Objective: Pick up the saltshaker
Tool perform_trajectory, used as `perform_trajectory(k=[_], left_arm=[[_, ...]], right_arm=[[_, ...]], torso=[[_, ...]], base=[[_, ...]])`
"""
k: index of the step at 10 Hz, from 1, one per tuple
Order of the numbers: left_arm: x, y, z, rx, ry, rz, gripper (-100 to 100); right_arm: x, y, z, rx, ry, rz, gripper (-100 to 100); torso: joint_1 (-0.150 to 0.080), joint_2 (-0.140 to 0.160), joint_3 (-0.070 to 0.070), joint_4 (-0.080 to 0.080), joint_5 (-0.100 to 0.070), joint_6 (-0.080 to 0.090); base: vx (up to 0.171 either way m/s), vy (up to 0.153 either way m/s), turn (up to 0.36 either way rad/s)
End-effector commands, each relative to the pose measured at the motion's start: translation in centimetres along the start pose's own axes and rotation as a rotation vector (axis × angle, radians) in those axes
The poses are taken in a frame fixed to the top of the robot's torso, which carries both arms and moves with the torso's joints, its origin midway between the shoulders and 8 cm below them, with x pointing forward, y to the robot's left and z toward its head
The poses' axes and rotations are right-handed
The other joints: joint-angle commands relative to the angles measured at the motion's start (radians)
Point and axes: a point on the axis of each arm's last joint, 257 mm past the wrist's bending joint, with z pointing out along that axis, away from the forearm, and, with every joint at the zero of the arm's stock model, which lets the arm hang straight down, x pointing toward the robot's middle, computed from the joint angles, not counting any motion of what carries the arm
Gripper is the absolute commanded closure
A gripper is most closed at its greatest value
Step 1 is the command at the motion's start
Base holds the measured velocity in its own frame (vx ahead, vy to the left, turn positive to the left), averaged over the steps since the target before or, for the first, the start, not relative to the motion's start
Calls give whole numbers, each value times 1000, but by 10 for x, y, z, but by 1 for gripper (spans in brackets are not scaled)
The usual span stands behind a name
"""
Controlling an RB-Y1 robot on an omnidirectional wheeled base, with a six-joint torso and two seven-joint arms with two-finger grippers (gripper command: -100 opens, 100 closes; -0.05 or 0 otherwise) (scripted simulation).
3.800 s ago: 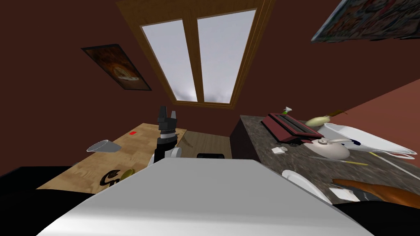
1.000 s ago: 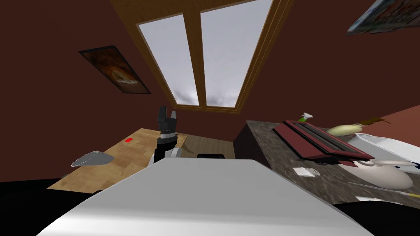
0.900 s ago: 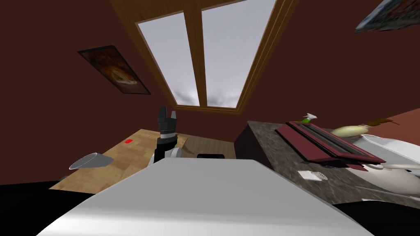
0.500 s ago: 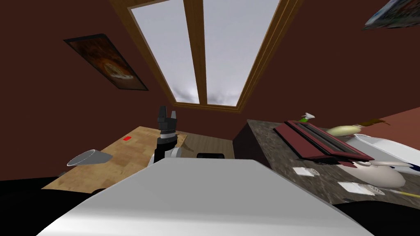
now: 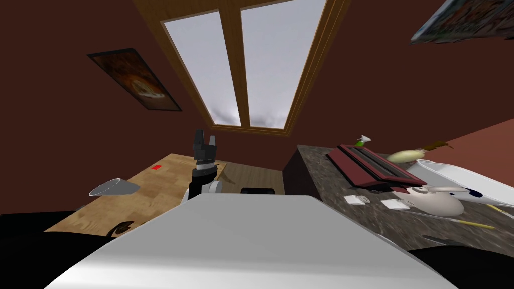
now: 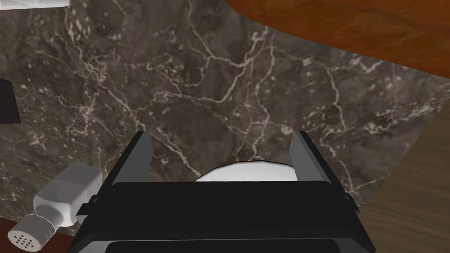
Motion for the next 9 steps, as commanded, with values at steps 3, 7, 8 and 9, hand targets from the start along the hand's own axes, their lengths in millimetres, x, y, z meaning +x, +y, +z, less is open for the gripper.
perform_trajectory(k=[3, 7, 8, 9], left_arm=[[0, 0, 0, 0, 0, 0, 0], [0, 0, 0, 0, 0, 0, 0], [0, 0, 0, 0, 0, 0, 0], [0, 0, 0, 0, 0, 0, 0]], right_arm=[[-2, -10, 8, -5, 1, 22, -100], [-5, -24, 18, -7, 7, 49, -100], [-6, -28, 21, -7, 9, 55, -100], [-7, -32, 23, -7, 11, 62, -100]], torso=[[3, 0, 0, 0, 1, -1], [3, 2, 1, 0, 1, 0], [4, 2, 1, 0, 1, 0], [3, 2, 1, 0, 1, 0]], base=[[-67, -7, 62], [-92, -7, 69], [-95, -6, 68], [-88, -13, 74]])
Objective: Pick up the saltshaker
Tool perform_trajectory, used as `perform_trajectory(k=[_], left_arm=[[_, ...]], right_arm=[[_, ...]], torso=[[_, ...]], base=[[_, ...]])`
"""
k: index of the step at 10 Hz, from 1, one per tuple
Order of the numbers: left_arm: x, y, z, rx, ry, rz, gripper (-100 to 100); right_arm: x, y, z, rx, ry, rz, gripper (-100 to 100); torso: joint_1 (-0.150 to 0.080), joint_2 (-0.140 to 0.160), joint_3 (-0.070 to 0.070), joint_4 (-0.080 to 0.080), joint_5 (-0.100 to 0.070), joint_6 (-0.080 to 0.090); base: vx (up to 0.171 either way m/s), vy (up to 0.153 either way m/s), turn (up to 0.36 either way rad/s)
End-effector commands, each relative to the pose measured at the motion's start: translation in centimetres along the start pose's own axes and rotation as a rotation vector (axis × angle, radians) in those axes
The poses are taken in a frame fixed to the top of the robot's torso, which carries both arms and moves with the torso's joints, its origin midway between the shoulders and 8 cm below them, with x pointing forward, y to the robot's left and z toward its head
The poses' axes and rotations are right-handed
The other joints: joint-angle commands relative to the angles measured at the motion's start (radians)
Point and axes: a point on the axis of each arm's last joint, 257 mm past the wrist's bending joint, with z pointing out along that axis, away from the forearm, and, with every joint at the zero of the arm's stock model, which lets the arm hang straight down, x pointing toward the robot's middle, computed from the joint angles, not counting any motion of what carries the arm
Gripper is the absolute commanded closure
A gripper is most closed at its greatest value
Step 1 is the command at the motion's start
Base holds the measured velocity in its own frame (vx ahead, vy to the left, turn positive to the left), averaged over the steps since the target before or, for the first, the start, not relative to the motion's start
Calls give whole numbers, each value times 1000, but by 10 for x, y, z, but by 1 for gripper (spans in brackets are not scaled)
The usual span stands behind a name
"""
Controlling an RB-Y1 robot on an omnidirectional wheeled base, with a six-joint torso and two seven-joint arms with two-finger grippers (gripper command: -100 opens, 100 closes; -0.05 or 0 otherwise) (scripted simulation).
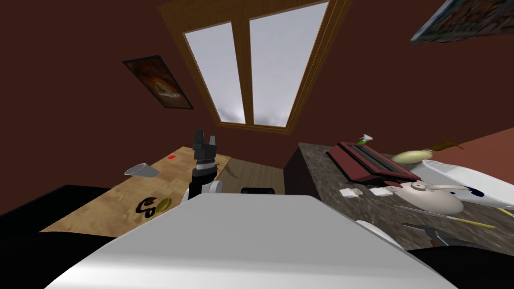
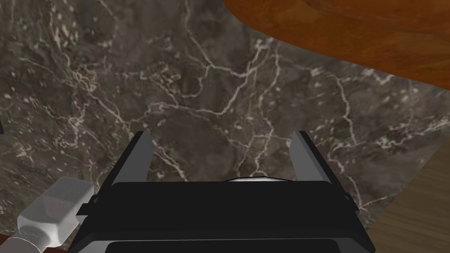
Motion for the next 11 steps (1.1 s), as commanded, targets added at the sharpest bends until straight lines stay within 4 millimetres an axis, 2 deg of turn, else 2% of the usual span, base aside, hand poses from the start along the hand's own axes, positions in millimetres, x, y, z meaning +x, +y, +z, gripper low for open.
perform_trajectory(k=[1, 2, 3, 7, 9, 11], left_arm=[[0, 0, 0, 0, 0, 0, 0], [0, 0, 0, 0, 0, 0, 0], [0, 0, 0, 0, 0, 0, 0], [0, 0, 0, 0, 0, 0, 0], [0, 0, 0, 0, 0, 0, 0], [0, 0, 0, 0, 0, 0, 0]], right_arm=[[-1, -6, 4, 1, 5, 13, -100], [-1, -4, 2, 0, 2, 6, -100], [-1, -5, 2, 1, 3, 10, 100], [-1, -5, 2, 1, 3, 10, 100], [-7, -2, 4, 18, -13, 72, -100], [-12, 2, 5, 35, -30, 148, -100]], torso=[[0, 0, 0, 0, 0, 0], [1, 0, 0, 0, 0, 0], [1, -2, -1, 0, 0, 0], [1, -6, -3, -1, 0, 0], [1, -6, -3, -1, 0, 0], [-2, -15, -9, -3, 0, 0]], base=[[-91, 0, 62], [-40, 2, 11], [-7, 0, -4], [0, 0, 0], [45, -8, 21], [190, -60, 29]])
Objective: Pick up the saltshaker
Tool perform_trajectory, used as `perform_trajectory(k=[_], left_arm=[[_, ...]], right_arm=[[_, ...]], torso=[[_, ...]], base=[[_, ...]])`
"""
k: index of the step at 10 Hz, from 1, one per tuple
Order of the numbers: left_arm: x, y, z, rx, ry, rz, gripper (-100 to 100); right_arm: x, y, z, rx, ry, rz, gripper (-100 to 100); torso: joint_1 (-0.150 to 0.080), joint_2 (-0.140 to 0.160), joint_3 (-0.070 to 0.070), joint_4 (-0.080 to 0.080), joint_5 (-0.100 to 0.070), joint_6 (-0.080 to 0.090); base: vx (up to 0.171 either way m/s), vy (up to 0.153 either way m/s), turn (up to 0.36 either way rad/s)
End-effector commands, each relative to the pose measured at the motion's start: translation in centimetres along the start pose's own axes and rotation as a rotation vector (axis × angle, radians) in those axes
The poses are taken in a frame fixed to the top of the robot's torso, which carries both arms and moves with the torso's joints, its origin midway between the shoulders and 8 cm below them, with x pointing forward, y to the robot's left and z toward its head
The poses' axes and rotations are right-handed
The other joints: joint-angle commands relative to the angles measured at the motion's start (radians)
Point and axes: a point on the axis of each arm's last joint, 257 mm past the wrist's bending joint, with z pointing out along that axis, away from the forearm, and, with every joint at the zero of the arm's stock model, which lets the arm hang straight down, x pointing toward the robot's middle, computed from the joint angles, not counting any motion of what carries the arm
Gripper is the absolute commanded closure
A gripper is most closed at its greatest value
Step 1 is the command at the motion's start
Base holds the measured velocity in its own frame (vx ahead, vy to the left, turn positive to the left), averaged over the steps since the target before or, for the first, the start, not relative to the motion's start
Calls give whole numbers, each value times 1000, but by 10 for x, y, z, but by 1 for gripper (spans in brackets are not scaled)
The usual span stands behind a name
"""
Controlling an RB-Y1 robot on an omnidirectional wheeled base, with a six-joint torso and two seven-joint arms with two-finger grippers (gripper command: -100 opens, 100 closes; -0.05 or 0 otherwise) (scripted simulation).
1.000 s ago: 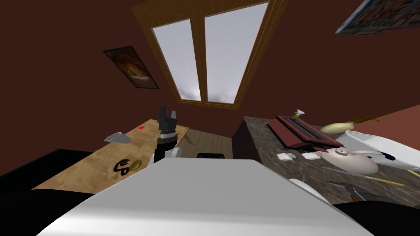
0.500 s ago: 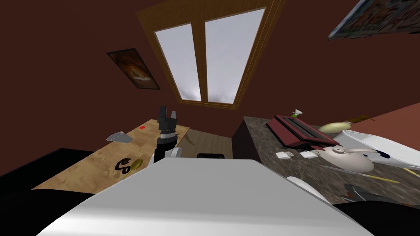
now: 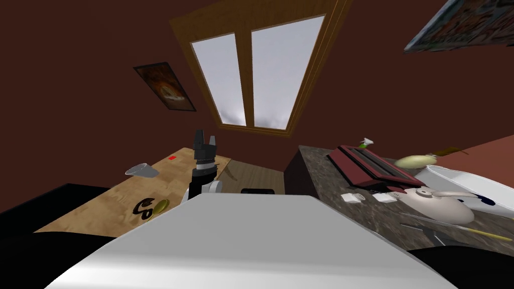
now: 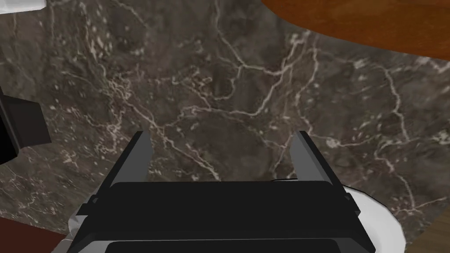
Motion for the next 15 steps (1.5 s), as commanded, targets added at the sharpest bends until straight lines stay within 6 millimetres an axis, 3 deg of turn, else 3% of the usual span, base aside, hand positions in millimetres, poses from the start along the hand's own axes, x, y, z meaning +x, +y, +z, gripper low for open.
perform_trajectory(k=[1, 15], left_arm=[[0, 0, 0, 0, 0, 0, 0], [0, 0, 0, 0, 0, 0, 0]], right_arm=[[-3, 2, 0, 12, -13, 61, -100], [-18, 4, -12, 72, -130, 573, -100]], torso=[[0, 0, 0, 0, 0, 0], [0, 4, 2, 1, 0, -3]], base=[[198, -67, 15], [126, -49, -26]])
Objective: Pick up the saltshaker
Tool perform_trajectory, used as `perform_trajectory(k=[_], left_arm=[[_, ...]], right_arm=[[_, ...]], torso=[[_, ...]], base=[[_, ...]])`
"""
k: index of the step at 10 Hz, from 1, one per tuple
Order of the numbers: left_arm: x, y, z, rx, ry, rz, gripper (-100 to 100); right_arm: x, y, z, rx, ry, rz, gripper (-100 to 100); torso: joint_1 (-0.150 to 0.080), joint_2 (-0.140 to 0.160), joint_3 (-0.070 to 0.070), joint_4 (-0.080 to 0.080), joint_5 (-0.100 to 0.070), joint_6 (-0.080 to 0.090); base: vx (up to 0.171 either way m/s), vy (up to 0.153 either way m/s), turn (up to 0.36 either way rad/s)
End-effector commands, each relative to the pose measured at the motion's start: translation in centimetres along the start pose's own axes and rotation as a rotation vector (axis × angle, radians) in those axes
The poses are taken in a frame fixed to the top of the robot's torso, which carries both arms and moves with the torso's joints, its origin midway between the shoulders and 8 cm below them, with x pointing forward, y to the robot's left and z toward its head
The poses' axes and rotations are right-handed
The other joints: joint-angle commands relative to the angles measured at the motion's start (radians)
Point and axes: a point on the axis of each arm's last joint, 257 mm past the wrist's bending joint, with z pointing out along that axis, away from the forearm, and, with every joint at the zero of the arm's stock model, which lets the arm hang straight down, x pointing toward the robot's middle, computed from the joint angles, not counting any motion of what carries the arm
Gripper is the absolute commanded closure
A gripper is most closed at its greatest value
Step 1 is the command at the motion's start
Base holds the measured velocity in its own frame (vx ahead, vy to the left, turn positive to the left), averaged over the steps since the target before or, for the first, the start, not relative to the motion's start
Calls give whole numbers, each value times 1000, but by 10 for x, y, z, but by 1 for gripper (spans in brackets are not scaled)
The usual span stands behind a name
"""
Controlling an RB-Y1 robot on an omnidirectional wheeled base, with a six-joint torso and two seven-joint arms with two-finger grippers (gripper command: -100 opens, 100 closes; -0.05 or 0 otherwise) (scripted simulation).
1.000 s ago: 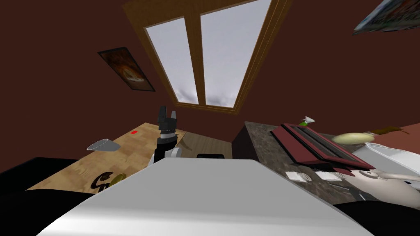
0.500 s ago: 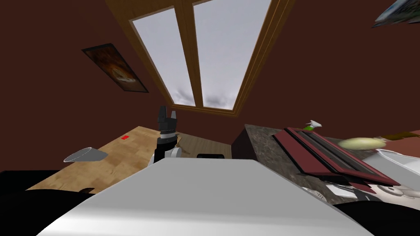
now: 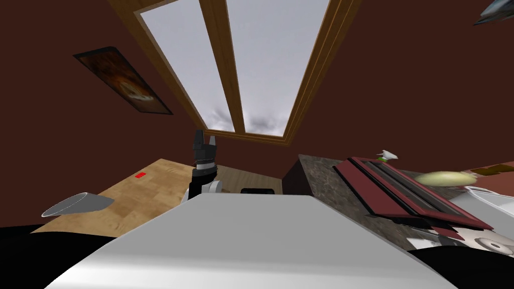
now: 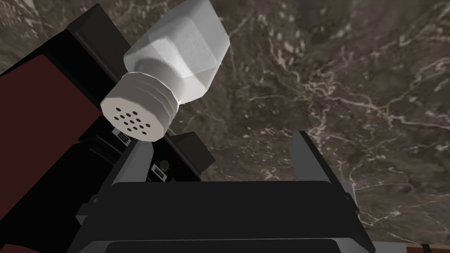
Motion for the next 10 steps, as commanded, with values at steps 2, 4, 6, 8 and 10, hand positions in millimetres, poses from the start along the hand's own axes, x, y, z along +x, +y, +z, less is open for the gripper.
perform_trajectory(k=[2, 4, 6, 8, 10], left_arm=[[0, 0, 0, 0, 0, 0, 0], [0, 0, 0, 0, 0, 0, 0], [0, 0, 0, 0, 0, 0, 0], [0, 0, 0, 0, 0, 0, 0], [0, 0, 0, 0, 0, 0, 0]], right_arm=[[-3, 1, 0, 9, -24, 104, -100], [-4, 1, 0, 12, -35, 153, -100], [-6, 1, 0, 21, -55, 243, -100], [-7, -1, 0, 31, -73, 326, -100], [-8, -2, 0, 35, -82, 375, -100]], torso=[[0, 0, 0, 0, 0, 0], [-2, -1, 0, 0, -1, -1], [-3, 0, 0, 0, -1, -2], [-5, -1, -1, 0, -1, -2], [-4, -1, 0, 0, -1, -3]], base=[[62, -19, -40], [58, -34, -40], [46, -32, -49], [55, -46, -68], [29, -28, -32]])
